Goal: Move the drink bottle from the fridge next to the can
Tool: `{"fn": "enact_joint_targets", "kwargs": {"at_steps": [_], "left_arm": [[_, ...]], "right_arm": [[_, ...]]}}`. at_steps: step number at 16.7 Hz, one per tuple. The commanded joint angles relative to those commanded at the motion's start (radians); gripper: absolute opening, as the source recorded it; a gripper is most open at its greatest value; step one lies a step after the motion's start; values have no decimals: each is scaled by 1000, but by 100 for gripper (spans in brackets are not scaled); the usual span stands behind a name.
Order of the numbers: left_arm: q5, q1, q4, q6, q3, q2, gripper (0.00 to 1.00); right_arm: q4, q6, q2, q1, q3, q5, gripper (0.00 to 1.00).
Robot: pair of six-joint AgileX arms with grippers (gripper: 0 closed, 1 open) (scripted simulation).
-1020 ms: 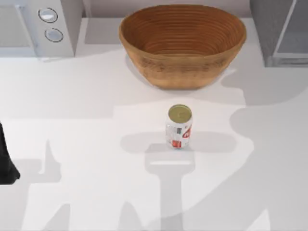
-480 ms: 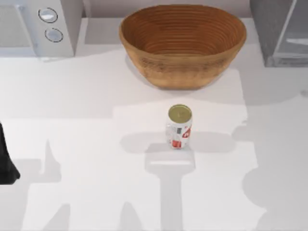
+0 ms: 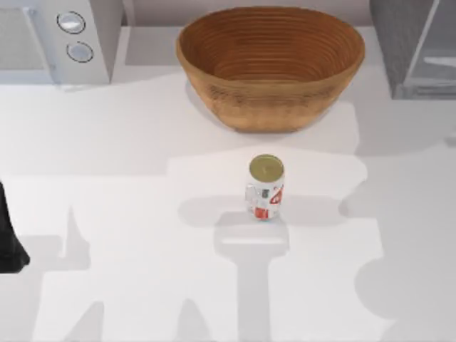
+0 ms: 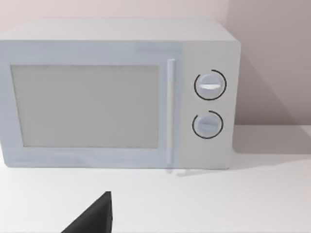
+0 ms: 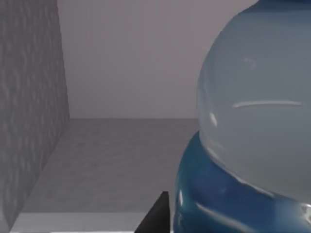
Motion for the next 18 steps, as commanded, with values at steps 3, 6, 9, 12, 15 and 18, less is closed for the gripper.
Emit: {"fn": "enact_joint_targets", "kwargs": {"at_steps": [3, 6, 9, 12, 15, 18], "left_arm": [[0, 0, 0, 0, 0, 0, 100], [0, 0, 0, 0, 0, 0, 100], [0, 0, 0, 0, 0, 0, 100], [0, 0, 0, 0, 0, 0, 100], [0, 0, 0, 0, 0, 0, 100], [0, 0, 0, 0, 0, 0, 100]], "right_arm": [[67, -1, 46, 88, -26, 90, 0], [167, -4, 104, 254, -74, 259, 0], [285, -8, 160, 450, -132, 449, 0], [397, -12, 205, 658, -192, 650, 0], [482, -15, 232, 817, -242, 806, 0], [516, -17, 235, 886, -269, 874, 0]]}}
